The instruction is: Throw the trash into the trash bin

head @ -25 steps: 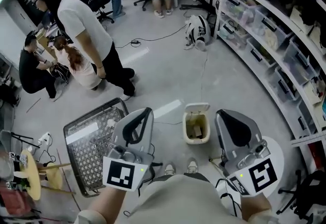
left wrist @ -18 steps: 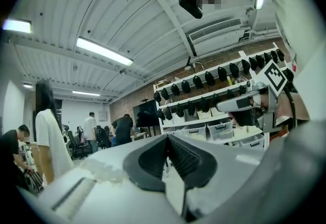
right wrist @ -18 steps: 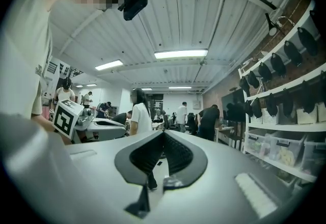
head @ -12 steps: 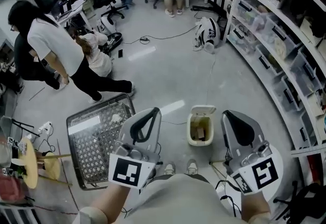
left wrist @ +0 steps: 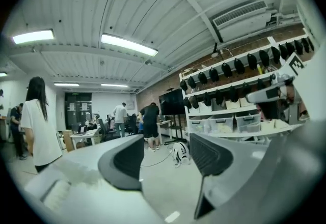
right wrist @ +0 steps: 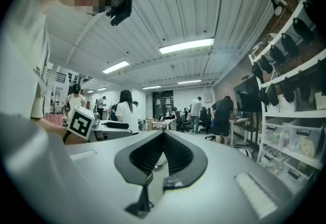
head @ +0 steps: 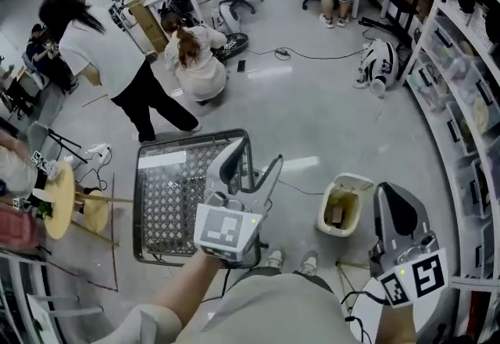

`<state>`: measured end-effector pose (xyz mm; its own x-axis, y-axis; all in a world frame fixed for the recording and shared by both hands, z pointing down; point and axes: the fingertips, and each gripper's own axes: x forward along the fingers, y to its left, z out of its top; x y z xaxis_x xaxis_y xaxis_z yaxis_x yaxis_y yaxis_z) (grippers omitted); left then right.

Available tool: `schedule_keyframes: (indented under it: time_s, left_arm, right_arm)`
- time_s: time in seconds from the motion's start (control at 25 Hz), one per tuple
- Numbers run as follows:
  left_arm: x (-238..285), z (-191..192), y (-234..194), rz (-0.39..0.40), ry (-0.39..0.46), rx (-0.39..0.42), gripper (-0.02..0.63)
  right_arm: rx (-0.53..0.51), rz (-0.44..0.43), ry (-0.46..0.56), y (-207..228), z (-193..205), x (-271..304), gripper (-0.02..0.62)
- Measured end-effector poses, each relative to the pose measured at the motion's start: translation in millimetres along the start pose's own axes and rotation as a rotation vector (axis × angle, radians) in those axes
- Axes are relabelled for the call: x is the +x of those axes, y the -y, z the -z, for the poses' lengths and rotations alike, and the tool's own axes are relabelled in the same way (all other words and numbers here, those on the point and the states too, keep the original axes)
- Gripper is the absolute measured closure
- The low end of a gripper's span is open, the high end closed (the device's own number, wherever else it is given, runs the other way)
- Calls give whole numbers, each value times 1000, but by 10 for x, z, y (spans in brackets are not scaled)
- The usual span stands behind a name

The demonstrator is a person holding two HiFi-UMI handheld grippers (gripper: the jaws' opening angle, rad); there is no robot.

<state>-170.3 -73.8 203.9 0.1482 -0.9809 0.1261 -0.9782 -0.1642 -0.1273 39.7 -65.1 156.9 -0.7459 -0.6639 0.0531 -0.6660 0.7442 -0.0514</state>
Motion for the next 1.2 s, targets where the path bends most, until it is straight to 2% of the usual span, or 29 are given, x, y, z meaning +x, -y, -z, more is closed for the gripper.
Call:
schedule_keyframes:
  time_s: [0.08,0.2,0.4,0.72,1.04,1.2]
  left_arm:
    - [16,212,-311,-51,-41,28,311]
    - [51,623,-715,-85,-127,84,310]
    - [38,1328,-1169,-130,-264,91,298]
    - [171,2632,-1521,-106,-496,34,298]
    - [394,3799,-1907,-131,-635,-54,298]
    - [365,4369,-1994,-127,-740,-93,296]
  right_arm:
    - [12,-28,-5,-49,72,182,592]
    - [27,-77,-6,-158,161,425,592]
    - [29,-136,-65,-333,443,775,592]
    - [63,-181,-141,-479,1005,1314,592]
    - [112,-212,-268,-616,1638,1746,592]
    - [120,-227,-331,-701,1967,1861,592]
